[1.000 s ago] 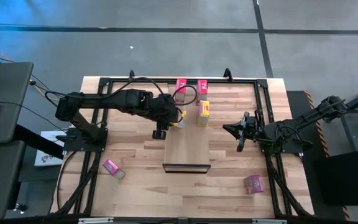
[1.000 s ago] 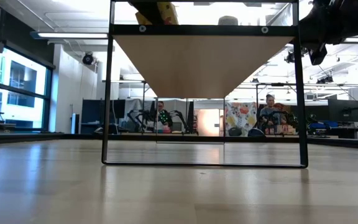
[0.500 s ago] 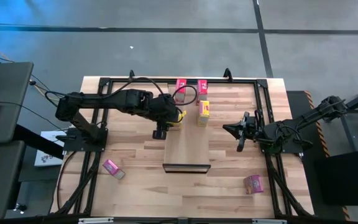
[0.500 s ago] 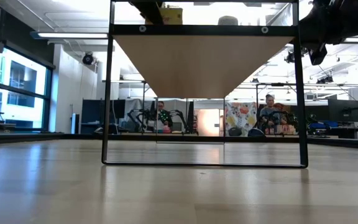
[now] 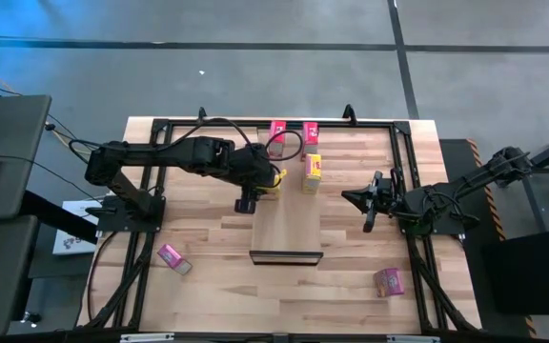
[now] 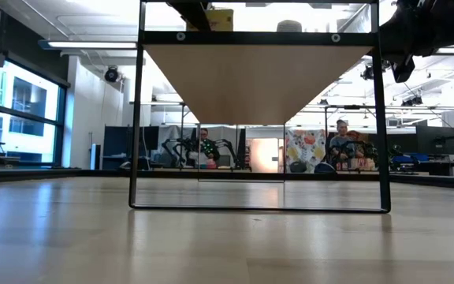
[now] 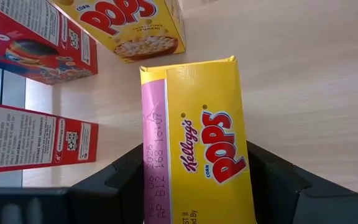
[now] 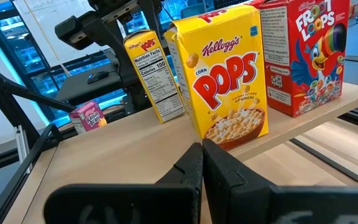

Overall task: Stack cereal on shelf
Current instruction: Put the yellow cereal box on the shelf aligned with the other yellow cereal box

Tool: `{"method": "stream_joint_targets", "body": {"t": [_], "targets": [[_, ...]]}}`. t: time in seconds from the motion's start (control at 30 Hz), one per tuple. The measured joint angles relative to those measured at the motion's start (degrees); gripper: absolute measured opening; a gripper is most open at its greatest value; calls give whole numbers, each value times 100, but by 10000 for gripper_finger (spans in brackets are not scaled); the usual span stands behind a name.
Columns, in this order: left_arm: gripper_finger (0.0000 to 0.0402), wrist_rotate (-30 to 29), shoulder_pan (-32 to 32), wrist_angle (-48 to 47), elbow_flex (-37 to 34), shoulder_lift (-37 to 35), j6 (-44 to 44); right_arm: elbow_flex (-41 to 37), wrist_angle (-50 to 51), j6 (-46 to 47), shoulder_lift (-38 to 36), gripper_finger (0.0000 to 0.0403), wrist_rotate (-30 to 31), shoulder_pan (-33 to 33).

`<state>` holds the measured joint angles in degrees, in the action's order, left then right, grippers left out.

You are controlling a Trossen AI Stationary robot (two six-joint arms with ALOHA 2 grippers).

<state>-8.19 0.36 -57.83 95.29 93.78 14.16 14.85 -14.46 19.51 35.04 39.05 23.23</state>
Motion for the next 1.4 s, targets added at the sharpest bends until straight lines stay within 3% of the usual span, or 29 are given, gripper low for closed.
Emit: {"method": "stream_joint_targets", "body": {"t": [0.53, 1.07, 1.4], "targets": [[212, 13, 0, 83, 25, 0, 144, 0, 0, -6, 1, 0, 0, 1], [212, -175, -27, 30, 1031, -7, 144, 0, 0, -27, -1, 0, 0, 0], [211, -547, -228, -948, 1655, -143, -566, 0, 2, -39, -1, 0, 0, -1]]}}
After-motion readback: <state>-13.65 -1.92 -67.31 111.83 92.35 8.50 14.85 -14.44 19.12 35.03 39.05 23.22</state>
